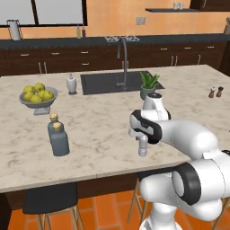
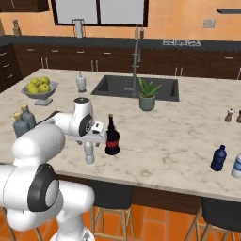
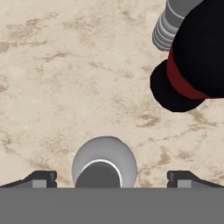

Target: Move the plastic bottles in the middle to the plastics group, and the glass bottles in the middle to the glass group.

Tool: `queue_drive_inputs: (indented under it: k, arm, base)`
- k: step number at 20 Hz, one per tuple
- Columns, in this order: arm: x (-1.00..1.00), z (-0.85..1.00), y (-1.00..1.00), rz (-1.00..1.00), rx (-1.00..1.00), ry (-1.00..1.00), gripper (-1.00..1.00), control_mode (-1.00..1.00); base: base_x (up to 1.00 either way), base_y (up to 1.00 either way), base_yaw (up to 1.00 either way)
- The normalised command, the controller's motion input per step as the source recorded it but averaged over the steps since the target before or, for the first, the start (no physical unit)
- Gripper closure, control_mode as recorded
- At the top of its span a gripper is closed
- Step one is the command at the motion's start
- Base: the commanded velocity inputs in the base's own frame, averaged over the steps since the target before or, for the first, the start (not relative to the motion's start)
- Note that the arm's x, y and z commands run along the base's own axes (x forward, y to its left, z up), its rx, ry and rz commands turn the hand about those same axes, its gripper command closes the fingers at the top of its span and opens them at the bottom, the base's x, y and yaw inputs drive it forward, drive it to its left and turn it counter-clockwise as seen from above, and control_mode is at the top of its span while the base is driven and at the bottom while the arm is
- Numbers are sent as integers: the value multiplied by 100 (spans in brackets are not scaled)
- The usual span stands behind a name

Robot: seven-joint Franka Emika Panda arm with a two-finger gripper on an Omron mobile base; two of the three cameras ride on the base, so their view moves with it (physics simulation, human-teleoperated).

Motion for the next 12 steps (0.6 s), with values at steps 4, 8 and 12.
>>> queue_drive_inputs:
  k: [4, 8, 12]
  arm:
    - [-2, 0, 0, 0, 0, 0, -100, -100]
    - [-1, 0, 0, 0, 0, -3, -100, -100]
    - [-2, -2, 0, 0, 0, -9, -100, -100]
  base:
    - [0, 0, 0]
    - [0, 0, 0]
    - [0, 0, 0]
